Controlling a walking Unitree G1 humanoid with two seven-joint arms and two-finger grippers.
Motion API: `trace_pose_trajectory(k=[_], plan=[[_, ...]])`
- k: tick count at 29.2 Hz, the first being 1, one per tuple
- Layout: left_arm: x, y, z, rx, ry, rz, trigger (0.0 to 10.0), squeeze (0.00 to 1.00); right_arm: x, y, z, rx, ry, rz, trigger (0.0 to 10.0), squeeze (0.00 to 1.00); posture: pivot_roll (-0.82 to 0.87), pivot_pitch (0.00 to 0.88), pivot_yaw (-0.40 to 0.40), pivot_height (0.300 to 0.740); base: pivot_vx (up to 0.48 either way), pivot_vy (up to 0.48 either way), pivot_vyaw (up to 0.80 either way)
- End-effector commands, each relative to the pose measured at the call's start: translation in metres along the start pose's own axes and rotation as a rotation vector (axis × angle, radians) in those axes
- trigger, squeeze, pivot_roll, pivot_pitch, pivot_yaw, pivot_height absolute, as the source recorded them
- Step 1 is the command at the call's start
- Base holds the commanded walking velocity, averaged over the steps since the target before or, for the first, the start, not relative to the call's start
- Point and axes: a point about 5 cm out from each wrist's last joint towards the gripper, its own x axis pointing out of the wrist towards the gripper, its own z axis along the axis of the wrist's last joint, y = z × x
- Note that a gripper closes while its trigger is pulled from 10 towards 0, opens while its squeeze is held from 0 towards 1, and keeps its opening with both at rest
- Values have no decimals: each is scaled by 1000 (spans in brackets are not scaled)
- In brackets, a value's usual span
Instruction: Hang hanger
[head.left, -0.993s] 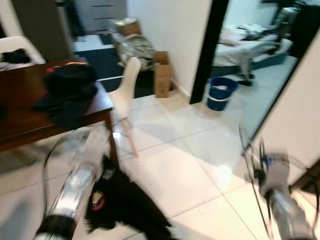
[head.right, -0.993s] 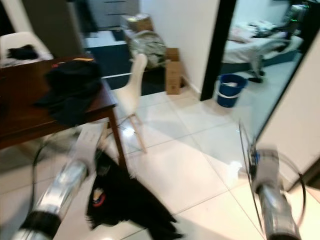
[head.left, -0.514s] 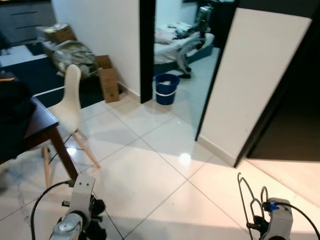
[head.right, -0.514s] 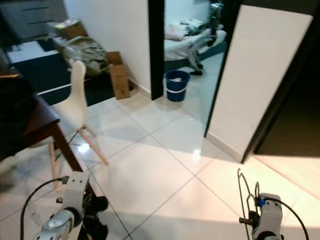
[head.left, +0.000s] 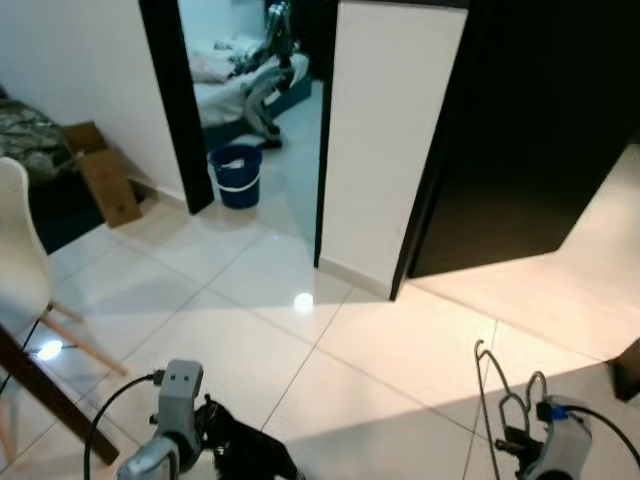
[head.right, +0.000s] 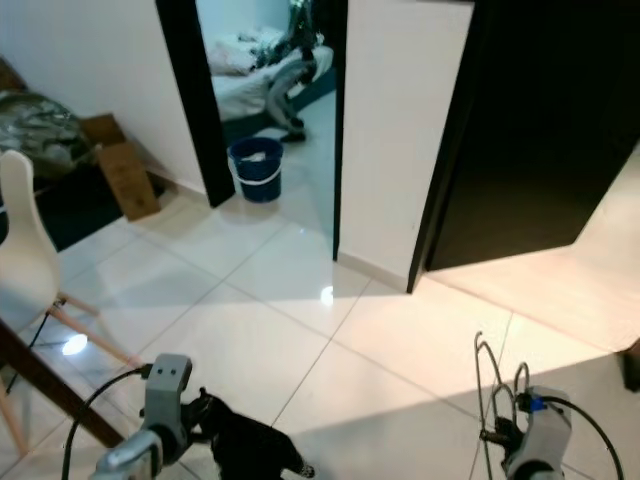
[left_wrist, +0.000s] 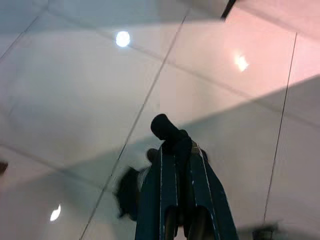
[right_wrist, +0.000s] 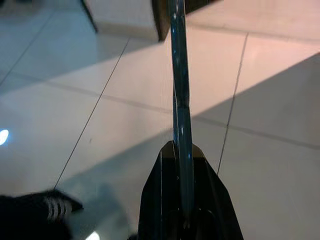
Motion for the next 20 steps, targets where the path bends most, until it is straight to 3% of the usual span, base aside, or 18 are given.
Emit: trace_pose_trajectory(k=[1,10,20], plan=[[-3,6,-4,-10,7,14,10000,0,-3,1,-9,17,19,3,10000,0,-2,73,-4,740,0,0,-788],[-2,16,-2,-43,-21,81,10000,0,-1,3,-9,19,21,6,10000,0,-4,49,-4,740,0,0,-788],[3,15,2,-48,-33,87,10000,0,4,5,-7,19,26,8,10000,0,-5,17,-8,740,0,0,-788]])
